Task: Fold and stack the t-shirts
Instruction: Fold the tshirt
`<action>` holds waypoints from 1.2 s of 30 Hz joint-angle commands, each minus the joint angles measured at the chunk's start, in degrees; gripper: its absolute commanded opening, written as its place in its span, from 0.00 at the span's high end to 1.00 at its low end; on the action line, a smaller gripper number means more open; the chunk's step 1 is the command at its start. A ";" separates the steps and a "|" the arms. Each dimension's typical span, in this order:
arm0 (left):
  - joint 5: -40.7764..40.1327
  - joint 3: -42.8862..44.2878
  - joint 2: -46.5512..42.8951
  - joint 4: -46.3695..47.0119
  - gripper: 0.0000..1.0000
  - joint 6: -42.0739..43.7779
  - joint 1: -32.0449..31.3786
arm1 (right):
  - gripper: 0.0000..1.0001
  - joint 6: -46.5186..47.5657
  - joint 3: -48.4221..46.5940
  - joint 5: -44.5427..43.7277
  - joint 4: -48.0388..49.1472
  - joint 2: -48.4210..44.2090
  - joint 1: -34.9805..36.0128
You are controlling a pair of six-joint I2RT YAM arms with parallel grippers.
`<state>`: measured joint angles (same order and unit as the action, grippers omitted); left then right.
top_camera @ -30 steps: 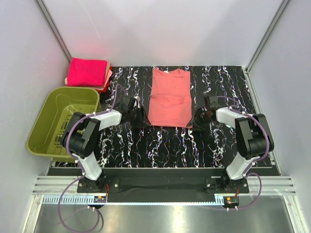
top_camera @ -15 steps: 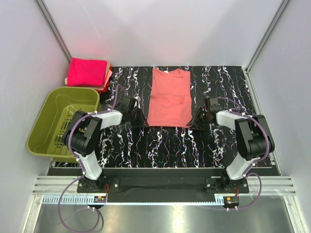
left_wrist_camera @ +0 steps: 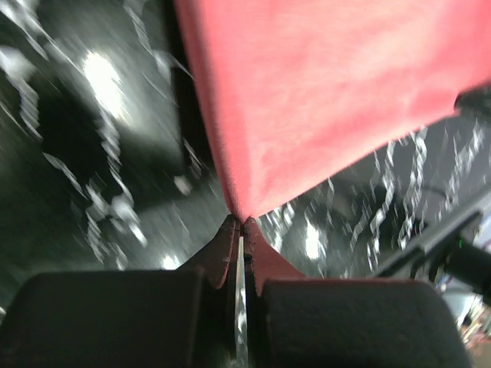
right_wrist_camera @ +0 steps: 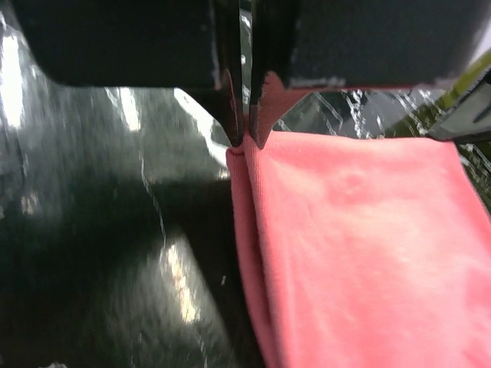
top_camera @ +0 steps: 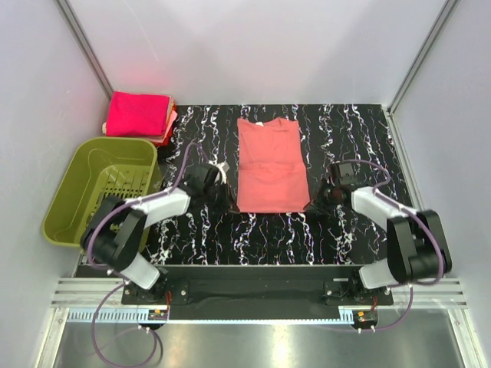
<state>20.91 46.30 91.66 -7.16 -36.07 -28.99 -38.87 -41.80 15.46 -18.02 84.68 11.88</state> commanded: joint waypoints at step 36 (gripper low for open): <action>-6.67 23.20 -8.35 -21.76 1.00 2.49 2.09 | 1.00 14.43 -38.16 5.88 -17.84 4.85 0.34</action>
<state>11.27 64.12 79.33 -28.93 -37.67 -29.30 -28.73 -73.17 18.74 -38.17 83.64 12.32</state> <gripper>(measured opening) 0.015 0.022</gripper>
